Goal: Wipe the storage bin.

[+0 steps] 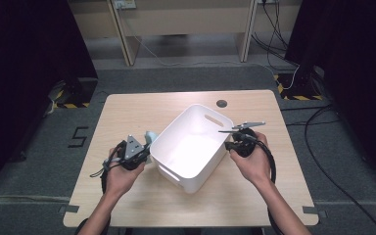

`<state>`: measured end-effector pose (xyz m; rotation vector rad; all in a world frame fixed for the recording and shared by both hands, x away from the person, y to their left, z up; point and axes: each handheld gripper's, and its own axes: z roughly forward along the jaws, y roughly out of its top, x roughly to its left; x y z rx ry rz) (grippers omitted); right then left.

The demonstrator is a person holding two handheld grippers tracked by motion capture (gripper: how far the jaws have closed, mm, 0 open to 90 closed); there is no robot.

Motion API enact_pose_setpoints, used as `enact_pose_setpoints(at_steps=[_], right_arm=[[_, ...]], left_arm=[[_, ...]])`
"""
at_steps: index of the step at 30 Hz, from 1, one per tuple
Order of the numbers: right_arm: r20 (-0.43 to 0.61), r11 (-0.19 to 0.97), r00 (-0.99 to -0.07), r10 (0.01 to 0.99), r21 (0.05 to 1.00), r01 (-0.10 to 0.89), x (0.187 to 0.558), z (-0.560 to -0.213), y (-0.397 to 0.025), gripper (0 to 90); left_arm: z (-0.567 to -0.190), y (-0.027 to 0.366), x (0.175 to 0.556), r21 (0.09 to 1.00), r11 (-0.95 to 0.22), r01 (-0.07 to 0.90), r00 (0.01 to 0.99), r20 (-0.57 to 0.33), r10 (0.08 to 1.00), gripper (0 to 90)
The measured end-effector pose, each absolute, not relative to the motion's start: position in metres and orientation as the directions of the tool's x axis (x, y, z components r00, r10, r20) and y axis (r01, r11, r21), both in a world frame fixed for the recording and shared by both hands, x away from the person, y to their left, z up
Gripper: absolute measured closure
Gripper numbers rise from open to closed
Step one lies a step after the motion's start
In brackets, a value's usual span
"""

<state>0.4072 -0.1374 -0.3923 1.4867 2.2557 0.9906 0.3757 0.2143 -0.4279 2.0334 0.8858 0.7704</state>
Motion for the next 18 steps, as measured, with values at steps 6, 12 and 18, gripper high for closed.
enact_pose_setpoints(at_steps=[6, 12, 18], right_arm=[[0.145, 0.224, -0.437, 0.888, 0.693, 0.685, 0.416, -0.388, -0.114, 90.0], [0.136, 0.183, -0.382, 0.914, 0.703, 0.688, 0.430, -0.389, -0.115, 90.0], [0.138, 0.169, -0.364, 0.921, 0.700, 0.694, 0.443, -0.389, -0.124, 84.7]], left_arm=[[-0.427, 0.190, 0.383, 0.813, -0.490, 0.313, 0.569, 0.253, 0.782, 81.9], [-0.428, 0.175, 0.404, 0.801, -0.500, 0.329, 0.550, 0.268, 0.791, 81.9], [-0.428, 0.173, 0.413, 0.795, -0.493, 0.354, 0.548, 0.251, 0.798, 81.7]])
